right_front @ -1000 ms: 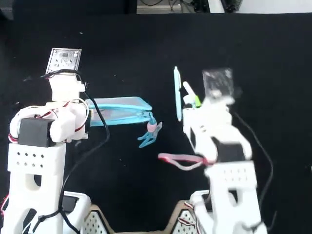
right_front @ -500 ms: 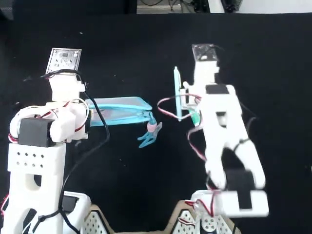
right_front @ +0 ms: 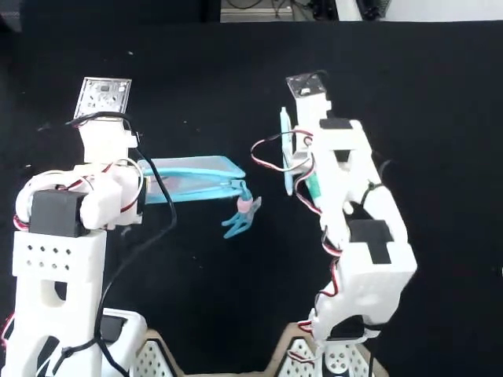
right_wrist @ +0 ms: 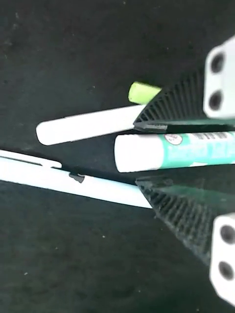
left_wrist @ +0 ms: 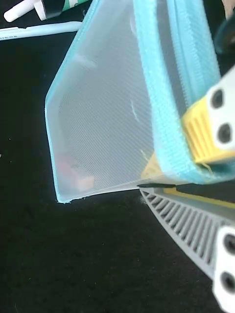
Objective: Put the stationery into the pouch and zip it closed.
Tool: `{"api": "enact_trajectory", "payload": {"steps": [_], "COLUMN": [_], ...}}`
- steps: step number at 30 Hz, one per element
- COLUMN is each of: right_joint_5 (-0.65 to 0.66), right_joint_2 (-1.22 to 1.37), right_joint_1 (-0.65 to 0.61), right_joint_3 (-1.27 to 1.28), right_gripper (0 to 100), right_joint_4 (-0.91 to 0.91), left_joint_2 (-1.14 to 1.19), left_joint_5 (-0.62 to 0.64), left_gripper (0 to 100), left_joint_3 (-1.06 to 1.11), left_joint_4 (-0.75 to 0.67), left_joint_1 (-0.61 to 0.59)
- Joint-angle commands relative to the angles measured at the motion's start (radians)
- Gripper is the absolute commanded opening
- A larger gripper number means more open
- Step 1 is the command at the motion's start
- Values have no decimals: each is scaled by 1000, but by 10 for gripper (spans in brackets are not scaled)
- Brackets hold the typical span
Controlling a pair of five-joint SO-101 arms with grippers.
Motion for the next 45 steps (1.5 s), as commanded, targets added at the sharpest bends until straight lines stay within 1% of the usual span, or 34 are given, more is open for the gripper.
{"api": "enact_trajectory", "payload": {"steps": [1,5,8,10,12,13,14,21,23,28,33,34,40,45], "right_joint_5": [31,104,126,123,121,121,121,121,123,130,130,130,133,209], "right_joint_2": [12,33,38,16,-16,-31,-47,-81,-94,-176,-194,-193,-193,-191], "right_joint_1": [-3,-2,3,18,34,43,49,58,51,46,40,38,-17,-40], "right_joint_3": [-64,-67,-70,-71,-76,-77,-77,-25,31,179,159,147,119,120], "right_gripper": [152,152,144,93,12,10,23,11,11,21,165,174,120,118], "right_joint_4": [-14,-12,31,61,92,115,140,308,308,238,275,281,284,276], "left_joint_2": [8,8,8,8,8,8,8,8,8,8,8,8,8,8], "left_joint_5": [-2,-2,-2,-2,-2,-2,-2,-2,-2,-2,-2,-2,-2,-2], "left_gripper": [30,30,30,30,30,30,30,30,30,30,30,30,30,30], "left_joint_3": [15,15,15,15,15,15,15,15,15,15,15,15,15,15], "left_joint_4": [-2,-2,-2,-2,-2,-2,-2,-2,-2,-2,-2,-2,-2,-2], "left_joint_1": [7,7,7,7,7,7,7,7,7,7,7,7,7,7]}}
